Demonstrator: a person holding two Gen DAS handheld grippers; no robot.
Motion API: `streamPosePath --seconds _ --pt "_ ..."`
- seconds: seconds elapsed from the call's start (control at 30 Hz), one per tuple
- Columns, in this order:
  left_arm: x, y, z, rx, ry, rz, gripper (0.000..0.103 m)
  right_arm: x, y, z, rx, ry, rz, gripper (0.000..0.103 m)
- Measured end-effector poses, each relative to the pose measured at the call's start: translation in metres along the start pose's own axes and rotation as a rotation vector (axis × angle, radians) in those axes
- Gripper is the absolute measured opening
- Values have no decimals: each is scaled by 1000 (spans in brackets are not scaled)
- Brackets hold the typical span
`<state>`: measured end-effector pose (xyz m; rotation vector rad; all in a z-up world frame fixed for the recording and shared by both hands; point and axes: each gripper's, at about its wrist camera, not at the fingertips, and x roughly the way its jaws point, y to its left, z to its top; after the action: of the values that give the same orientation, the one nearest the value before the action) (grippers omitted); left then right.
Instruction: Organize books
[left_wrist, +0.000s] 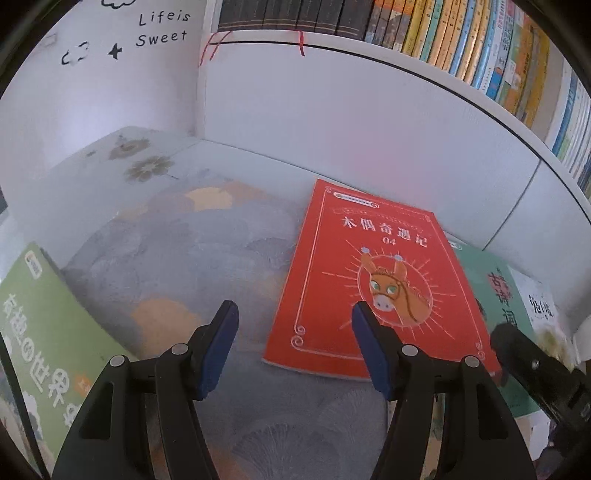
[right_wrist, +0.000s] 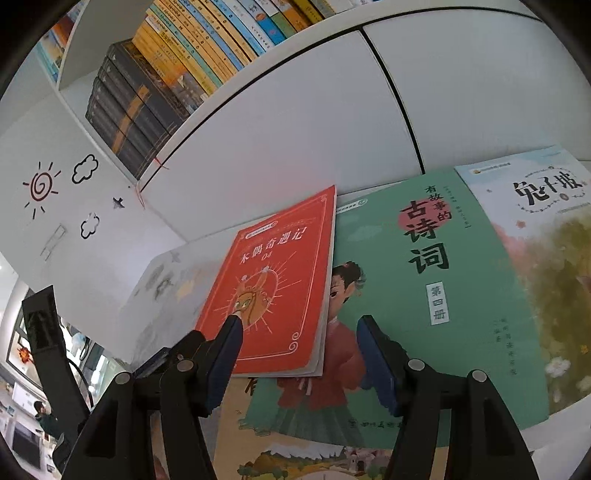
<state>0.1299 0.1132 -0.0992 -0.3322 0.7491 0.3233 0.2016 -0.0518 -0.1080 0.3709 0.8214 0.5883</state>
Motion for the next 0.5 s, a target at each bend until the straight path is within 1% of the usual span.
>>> streamPosePath --seconds 0.03,0.07,0.13,0.3,0.37,0.43,0.5 --pt "3 -3 0 21 12 -2 62 0 -1 0 3 4 10 62" --pt "6 -10 -1 70 31 -8 62 1 -2 0 10 9 23 62" --pt "7 -23 -4 128 48 -40 65 1 -4 1 24 16 40 62" --pt "6 -22 -6 123 55 -64 65 2 -4 0 27 31 65 63" --pt "6 -17 -7 95 69 -103 65 4 -1 -1 15 43 76 62" --pt "7 -12 -7 74 80 -140 65 3 0 -2 8 42 64 63" --pt "8 -12 -7 84 84 -148 65 2 -3 -2 21 44 74 63"
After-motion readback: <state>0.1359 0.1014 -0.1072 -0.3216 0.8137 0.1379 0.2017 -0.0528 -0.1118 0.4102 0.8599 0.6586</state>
